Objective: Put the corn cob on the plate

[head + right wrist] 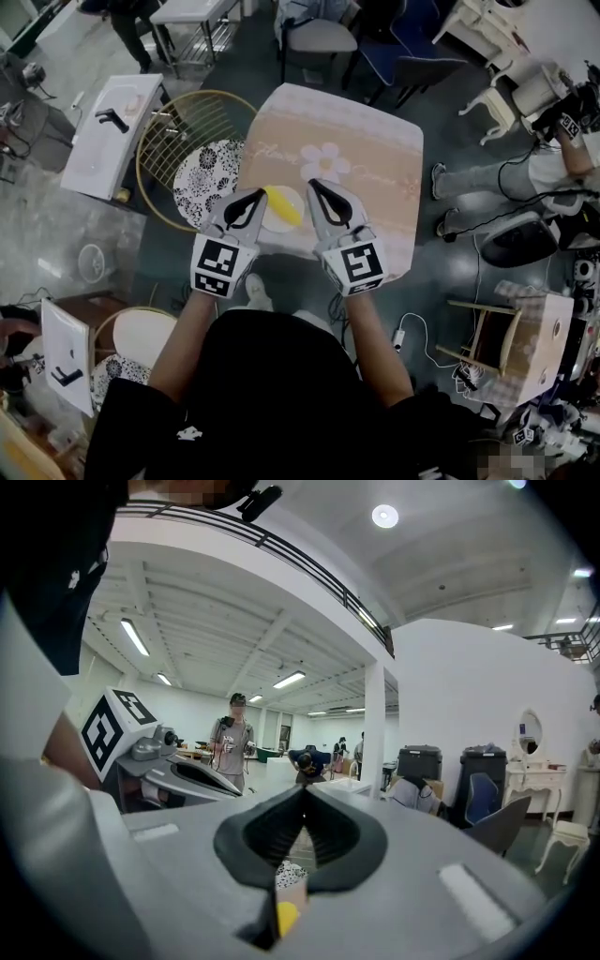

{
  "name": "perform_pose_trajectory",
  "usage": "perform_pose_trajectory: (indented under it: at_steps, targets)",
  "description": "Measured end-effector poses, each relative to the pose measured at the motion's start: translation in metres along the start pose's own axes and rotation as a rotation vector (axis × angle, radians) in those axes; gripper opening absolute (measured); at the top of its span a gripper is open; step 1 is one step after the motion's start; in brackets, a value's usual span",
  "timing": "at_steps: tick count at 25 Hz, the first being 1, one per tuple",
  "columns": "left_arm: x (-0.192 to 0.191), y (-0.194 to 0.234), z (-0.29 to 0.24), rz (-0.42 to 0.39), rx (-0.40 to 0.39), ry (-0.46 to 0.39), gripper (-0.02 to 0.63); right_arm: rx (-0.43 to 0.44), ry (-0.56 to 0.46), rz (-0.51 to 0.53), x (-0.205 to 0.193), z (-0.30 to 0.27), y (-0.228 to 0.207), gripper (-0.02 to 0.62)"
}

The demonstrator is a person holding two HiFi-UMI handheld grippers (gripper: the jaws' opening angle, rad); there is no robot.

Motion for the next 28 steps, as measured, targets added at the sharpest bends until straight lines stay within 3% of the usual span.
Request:
perform_pose_trajectory:
  at_steps: [28]
  targets:
    - [-0.017, -0.126, 0.047, -0.040, 0.038, -0.023, 0.005, 0.094, -0.066, -0.014, 0.012, 0.120, 0.020, 0.002]
Point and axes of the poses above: the fingertips, and each gripper's own axes: z backward along the fingers, y to its left, x out of its top, the point moved 7 cm from there along z, backward along the fingers, and after that the axes turned 15 degrees about z, right-handed, at the moved point
